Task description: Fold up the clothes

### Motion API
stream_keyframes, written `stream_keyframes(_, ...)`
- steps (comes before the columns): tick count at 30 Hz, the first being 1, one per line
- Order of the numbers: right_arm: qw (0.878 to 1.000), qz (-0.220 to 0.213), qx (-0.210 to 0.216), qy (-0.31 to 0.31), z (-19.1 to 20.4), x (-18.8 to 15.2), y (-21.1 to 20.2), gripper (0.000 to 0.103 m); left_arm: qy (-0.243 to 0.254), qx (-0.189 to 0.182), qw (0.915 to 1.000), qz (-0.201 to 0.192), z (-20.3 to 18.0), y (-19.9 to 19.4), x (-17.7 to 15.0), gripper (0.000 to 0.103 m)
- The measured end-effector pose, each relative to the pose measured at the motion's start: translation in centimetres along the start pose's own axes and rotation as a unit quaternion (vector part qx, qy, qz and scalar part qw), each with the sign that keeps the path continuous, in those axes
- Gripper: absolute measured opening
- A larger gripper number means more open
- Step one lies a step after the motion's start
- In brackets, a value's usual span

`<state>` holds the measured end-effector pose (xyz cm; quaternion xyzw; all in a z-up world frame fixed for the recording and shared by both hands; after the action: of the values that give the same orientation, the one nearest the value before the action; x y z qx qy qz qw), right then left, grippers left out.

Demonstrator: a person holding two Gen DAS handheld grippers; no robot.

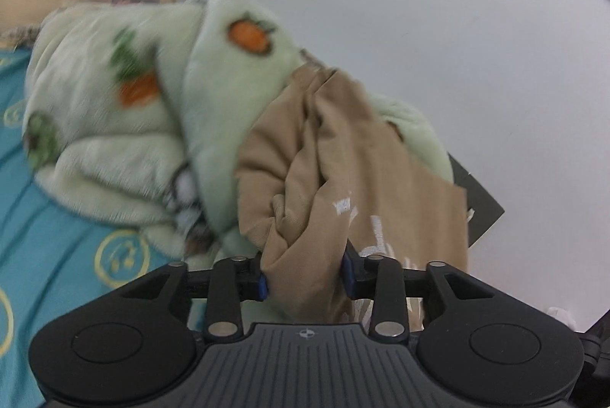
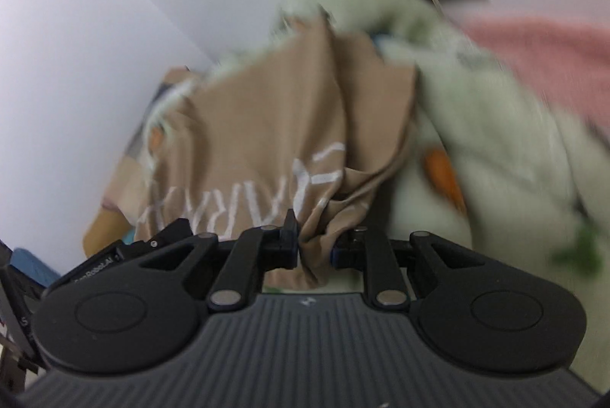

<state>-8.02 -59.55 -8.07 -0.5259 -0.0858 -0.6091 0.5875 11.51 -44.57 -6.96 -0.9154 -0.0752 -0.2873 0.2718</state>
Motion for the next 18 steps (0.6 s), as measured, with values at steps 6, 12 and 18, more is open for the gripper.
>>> stream_keyframes(6, 1.000, -0.007, -0.009, -0.023, 1.2, 0.9, -2.7, 0.093, 0.055, 0.039, 0.9977, 0.006, -2.2, -3.6, 0.8, 0.089)
stream_keyframes(12, 0.996, -0.045, -0.024, -0.075, 4.4, 2.3, -8.4, 0.095, 0.110, 0.042, 0.9928, -0.022, -5.3, -9.6, 1.0, 0.103)
stream_keyframes(18, 0.988, -0.083, -0.027, -0.125, 8.6, 2.1, -15.1, 0.095, 0.160, 0.036, 0.9849, -0.056, -9.1, -18.3, -1.0, 0.103)
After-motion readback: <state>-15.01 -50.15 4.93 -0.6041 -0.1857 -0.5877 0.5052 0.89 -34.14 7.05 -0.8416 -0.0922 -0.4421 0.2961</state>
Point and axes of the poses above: each gripper's, at about its wrist camera, not at the fingertips, and y roughly the way its jaws point, z to its left, x to its top, the point moved 1 cm from there along y, roughly the way its jaws point, and after that the axes turned 15 degrees about -y, right-handed, at the moved point
